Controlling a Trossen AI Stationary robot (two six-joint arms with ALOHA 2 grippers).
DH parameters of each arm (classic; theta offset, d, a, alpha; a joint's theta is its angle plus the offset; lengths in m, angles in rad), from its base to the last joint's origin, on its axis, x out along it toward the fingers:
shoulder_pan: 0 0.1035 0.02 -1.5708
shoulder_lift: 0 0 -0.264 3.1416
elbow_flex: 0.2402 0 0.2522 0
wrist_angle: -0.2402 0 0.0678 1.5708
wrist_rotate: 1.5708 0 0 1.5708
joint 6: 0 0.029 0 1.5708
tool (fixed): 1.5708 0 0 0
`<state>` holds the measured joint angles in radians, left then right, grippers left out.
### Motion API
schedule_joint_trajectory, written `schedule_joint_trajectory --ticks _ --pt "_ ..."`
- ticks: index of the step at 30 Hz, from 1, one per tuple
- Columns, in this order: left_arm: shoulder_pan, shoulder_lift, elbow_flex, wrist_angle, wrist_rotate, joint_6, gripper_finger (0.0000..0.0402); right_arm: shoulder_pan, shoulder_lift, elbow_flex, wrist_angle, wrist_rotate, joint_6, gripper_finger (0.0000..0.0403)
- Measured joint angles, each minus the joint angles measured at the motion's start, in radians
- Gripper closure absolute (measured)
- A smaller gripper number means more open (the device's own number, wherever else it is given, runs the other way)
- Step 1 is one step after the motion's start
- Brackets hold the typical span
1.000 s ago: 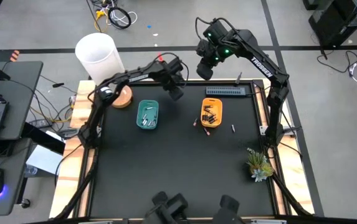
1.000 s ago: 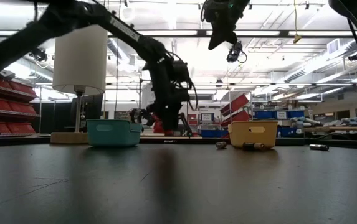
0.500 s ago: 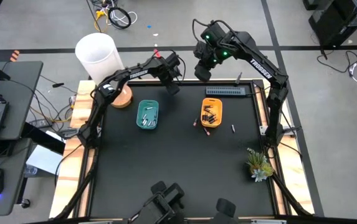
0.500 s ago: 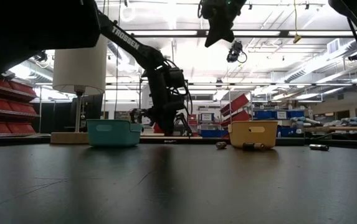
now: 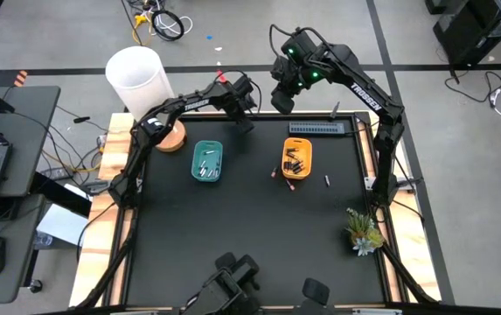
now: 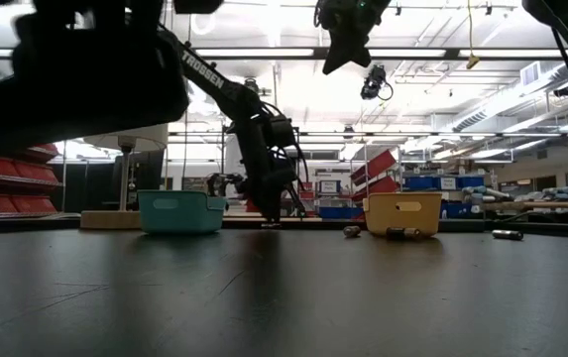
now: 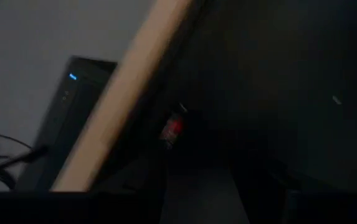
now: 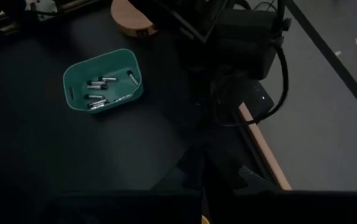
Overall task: Sort batteries
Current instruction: Put the silver battery into the blue bin
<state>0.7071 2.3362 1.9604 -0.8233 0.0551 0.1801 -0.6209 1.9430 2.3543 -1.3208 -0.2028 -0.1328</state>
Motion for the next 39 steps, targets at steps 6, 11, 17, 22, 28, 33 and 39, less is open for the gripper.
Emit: schedule_joint_trajectory --ticks 6,11,17,22,28,33,39 --pt "-0.003 0.004 -0.001 0.027 0.013 0.004 0.022 0.0 0.0 0.0 -0.014 0.0 0.002 0.0386" --pt "-0.005 0.007 -0.001 0.028 0.011 0.021 0.022 0.0 0.0 0.0 -0.013 0.0 0.0 0.0386" --pt "-0.003 0.012 0.004 0.015 -0.064 0.026 0.022 0.0 0.0 0.0 -0.011 0.0 -0.006 0.0393" --pt "-0.004 0.012 0.027 -0.006 -0.089 0.021 0.022 0.0 0.0 0.0 -0.01 0.0 -0.007 0.0385" --pt "-0.005 0.012 0.036 -0.031 -0.09 -0.001 0.022 0.0 0.0 0.0 0.009 0.0 -0.004 0.0387" --pt "-0.005 0.012 0.036 -0.048 -0.058 0.004 0.022 0.0 0.0 0.0 0.011 0.0 -0.002 0.0393" --pt "-0.007 0.012 0.019 -0.06 -0.026 0.022 0.022 0.0 0.001 0.0 0.01 0.0 0.007 0.0386"
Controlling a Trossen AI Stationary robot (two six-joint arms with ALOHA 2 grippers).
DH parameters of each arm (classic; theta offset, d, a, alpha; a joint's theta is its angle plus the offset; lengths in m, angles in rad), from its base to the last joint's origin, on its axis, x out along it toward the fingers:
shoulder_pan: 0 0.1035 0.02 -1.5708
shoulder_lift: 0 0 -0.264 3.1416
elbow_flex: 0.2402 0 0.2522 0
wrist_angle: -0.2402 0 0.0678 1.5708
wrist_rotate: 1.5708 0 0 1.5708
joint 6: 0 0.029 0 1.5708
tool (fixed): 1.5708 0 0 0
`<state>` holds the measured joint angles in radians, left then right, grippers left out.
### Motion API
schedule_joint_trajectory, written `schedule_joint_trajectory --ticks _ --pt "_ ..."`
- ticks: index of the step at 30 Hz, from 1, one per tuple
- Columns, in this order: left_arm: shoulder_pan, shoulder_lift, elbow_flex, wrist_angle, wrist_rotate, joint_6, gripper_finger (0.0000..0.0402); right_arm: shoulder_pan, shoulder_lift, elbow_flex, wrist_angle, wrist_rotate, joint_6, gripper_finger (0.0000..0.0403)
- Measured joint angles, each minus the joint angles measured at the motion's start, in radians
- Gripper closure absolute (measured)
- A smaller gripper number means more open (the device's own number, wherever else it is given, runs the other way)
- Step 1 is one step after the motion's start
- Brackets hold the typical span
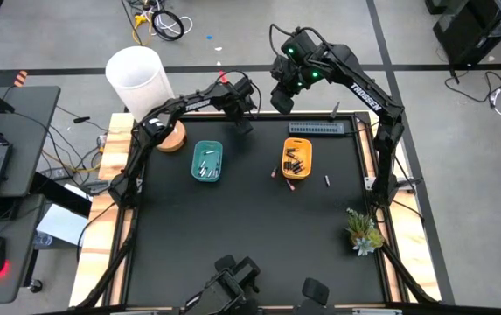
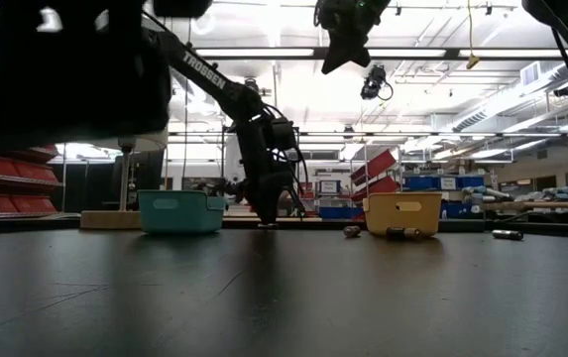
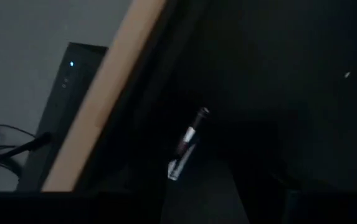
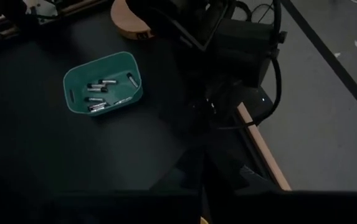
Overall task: Sort batteries
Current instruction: Put the silver battery into the blue bin
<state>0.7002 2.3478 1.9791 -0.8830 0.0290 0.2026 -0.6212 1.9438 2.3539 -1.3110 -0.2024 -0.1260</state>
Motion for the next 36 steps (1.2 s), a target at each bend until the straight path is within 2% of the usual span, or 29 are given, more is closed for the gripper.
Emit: schedule_joint_trajectory --ticks 8,13,19,28,33,36 --pt "-0.001 -0.005 -0.064 0.008 0.073 0.004 0.0226 0.013 0.0 0.0 -0.011 0.0 -0.005 0.0387" --pt "-0.023 -0.006 -0.067 0.009 0.06 0.003 0.0243 0.025 0.0 0.0 -0.011 0.0 -0.008 0.0392" --pt "-0.047 -0.006 -0.068 0.023 -0.002 -0.011 0.0266 0.033 0.0 0.0 -0.026 0.0 -0.01 0.0382" --pt "-0.048 -0.004 -0.063 0.002 0.003 -0.176 0.0276 0.034 0.0 0.0 -0.031 0.0 -0.05 0.0387" --pt "-0.047 0.005 0.002 -0.109 0.015 -0.252 0.0273 0.033 0.0 0.0 -0.019 0.0 -0.052 0.0392" --pt "-0.048 0.005 0.06 -0.112 0.015 -0.312 0.0273 0.033 0.0 0.0 -0.018 0.0 -0.05 0.0389"
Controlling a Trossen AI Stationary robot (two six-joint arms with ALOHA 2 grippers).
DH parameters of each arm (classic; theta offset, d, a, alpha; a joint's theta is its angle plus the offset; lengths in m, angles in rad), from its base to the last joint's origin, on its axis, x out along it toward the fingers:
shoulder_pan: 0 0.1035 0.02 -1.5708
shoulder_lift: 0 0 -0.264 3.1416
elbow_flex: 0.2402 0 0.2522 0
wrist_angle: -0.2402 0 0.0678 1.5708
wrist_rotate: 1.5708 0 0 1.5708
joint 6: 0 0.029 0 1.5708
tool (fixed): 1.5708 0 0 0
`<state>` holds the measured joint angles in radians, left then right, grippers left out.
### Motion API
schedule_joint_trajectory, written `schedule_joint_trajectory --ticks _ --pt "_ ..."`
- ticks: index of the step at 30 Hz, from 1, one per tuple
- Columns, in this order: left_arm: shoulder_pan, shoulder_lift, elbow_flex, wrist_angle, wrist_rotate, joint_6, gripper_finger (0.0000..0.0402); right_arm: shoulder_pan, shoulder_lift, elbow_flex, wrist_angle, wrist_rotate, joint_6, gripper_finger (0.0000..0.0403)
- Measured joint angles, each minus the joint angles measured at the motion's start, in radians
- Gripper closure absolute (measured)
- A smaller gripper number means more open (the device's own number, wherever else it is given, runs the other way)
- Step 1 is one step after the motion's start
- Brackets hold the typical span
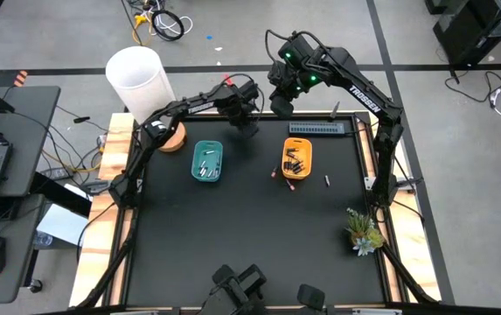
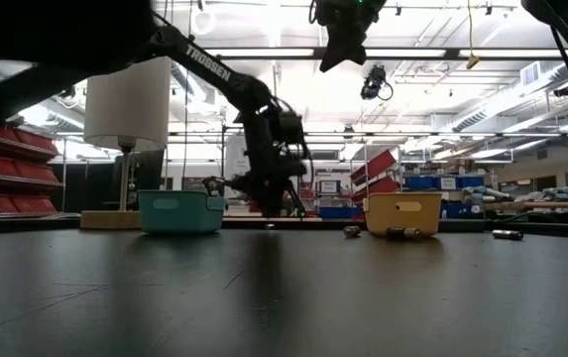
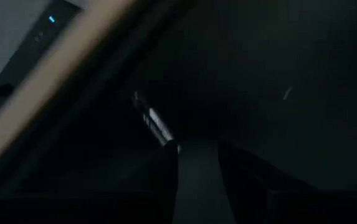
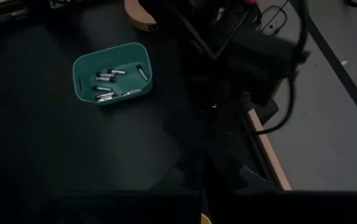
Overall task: Sort batteries
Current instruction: Put the silver battery into the blue bin
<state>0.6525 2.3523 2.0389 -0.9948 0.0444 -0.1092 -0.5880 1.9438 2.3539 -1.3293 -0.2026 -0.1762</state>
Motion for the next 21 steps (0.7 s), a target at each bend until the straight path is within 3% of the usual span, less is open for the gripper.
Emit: schedule_joint_trajectory --ticks 5,10,16,21 --pt "0.001 -0.002 0.031 0.03 -0.021 -0.115 0.027 0.0 0.0 0.0 0.009 0.0 0.013 0.0382" --pt "0.001 0.003 0.033 0.032 -0.114 -0.132 0.0248 0.0 0.0 0.0 0.012 -0.001 0.016 0.0386" --pt "0.015 0.029 0.035 0.033 -0.09 -0.166 0.0211 0.005 0.0 0.0 0.012 -0.007 0.016 0.0392" --pt "0.02 0.071 0.037 0.025 -0.068 -0.191 0.0204 0.01 0.0 0.0 0.012 -0.008 0.016 0.0383"
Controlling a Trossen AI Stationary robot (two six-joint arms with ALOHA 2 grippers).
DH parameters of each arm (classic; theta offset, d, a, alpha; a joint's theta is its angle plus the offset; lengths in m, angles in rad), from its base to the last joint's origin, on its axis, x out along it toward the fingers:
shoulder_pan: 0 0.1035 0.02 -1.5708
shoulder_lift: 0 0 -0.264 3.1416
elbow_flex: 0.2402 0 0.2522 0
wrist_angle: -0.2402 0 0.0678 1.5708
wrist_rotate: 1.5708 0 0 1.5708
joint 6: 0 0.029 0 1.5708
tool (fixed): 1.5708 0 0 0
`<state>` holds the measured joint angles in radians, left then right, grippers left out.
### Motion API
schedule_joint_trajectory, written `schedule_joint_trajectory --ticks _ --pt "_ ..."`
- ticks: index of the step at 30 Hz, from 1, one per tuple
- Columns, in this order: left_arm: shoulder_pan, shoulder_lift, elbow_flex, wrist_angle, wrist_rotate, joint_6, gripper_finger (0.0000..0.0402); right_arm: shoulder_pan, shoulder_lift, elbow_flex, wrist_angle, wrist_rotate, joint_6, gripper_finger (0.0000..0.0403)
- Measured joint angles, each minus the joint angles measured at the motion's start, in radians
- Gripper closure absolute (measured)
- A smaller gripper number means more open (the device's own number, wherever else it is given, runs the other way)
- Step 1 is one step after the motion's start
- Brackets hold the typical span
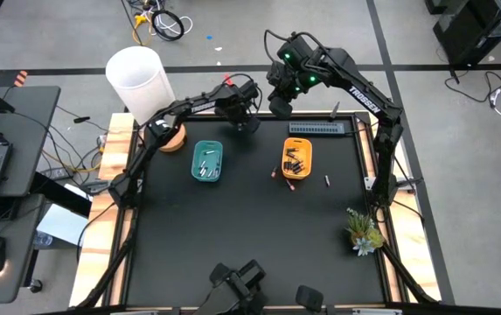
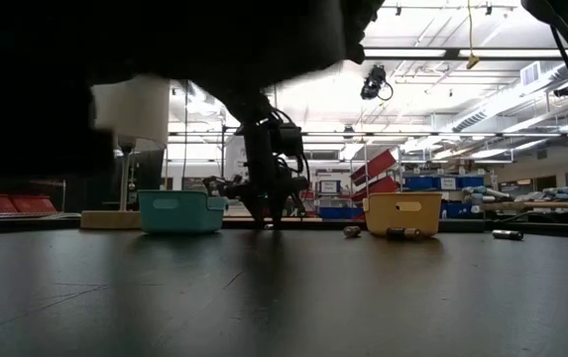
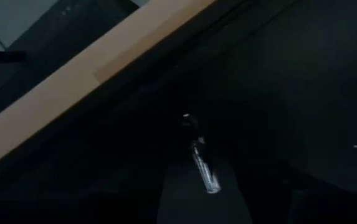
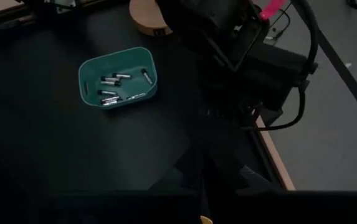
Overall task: Sort batteries
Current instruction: Put the silver battery into the blue bin
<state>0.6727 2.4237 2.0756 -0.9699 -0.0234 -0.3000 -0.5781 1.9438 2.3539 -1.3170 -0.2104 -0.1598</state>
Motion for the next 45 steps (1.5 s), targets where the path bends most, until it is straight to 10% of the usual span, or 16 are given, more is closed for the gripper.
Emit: schedule_joint_trajectory --ticks 15,45 --pt "0.002 0.014 0.002 -0.004 0.093 0.042 0.0375 0.0 0.0 0.0 0.016 0.0 -0.006 0.0387" --pt "-0.018 0.016 0.162 -0.23 0.162 0.138 0.0387 0.002 0.0 0.0 0.012 -0.001 0.004 0.0391"
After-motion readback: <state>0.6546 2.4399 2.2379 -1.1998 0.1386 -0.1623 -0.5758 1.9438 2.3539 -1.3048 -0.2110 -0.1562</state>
